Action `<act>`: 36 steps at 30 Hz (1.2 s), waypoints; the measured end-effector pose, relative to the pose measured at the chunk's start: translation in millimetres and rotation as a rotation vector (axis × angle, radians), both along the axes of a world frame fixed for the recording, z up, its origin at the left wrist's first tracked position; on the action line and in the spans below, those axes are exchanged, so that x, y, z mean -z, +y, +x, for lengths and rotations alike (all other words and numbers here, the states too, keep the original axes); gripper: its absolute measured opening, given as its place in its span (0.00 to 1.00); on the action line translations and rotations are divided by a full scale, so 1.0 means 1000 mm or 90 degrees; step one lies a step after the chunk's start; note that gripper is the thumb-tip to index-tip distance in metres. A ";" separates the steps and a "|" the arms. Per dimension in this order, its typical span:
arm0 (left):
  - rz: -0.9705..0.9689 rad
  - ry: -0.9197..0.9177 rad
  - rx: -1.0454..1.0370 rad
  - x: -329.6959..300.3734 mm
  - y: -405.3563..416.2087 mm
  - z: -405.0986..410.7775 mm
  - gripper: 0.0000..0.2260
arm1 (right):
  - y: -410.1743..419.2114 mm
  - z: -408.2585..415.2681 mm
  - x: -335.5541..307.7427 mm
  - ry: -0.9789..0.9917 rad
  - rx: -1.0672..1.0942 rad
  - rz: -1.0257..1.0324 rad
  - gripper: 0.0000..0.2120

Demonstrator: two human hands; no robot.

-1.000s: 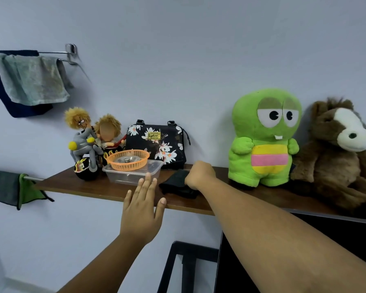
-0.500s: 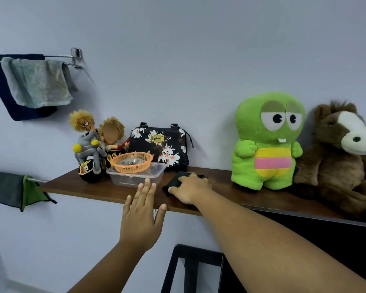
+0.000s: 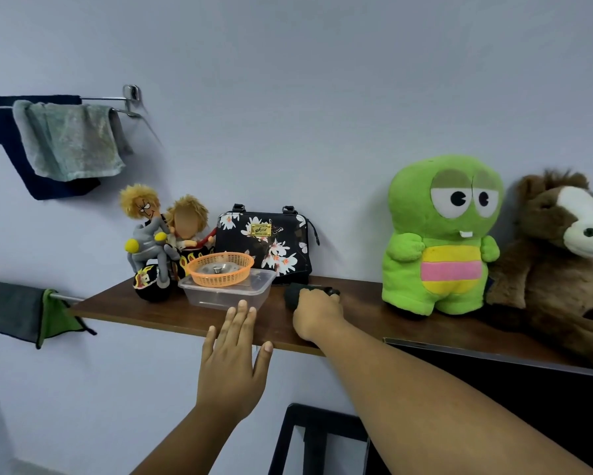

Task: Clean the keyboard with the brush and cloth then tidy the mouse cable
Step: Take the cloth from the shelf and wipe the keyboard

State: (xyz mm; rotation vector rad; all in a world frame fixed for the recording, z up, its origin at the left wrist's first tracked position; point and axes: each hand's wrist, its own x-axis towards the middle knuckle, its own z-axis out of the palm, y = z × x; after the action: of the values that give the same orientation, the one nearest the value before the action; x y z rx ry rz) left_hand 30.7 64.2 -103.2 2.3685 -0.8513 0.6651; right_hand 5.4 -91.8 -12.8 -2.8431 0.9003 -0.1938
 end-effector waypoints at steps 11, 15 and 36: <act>-0.017 -0.012 0.027 -0.010 0.002 -0.008 0.31 | 0.009 -0.031 -0.030 -0.205 -0.054 -0.043 0.23; -0.037 -0.032 0.052 -0.021 -0.002 -0.026 0.30 | 0.006 -0.065 -0.045 -0.329 -0.110 -0.098 0.29; -0.093 0.027 0.178 0.058 -0.053 -0.236 0.23 | -0.046 -0.375 0.116 -0.572 -0.175 -0.080 0.25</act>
State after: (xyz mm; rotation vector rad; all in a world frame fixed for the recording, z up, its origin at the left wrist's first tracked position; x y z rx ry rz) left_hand -205.7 11.4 -160.8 2.0761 -1.0529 0.5405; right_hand -369.2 -137.5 -128.7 -2.4735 0.3021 -1.3682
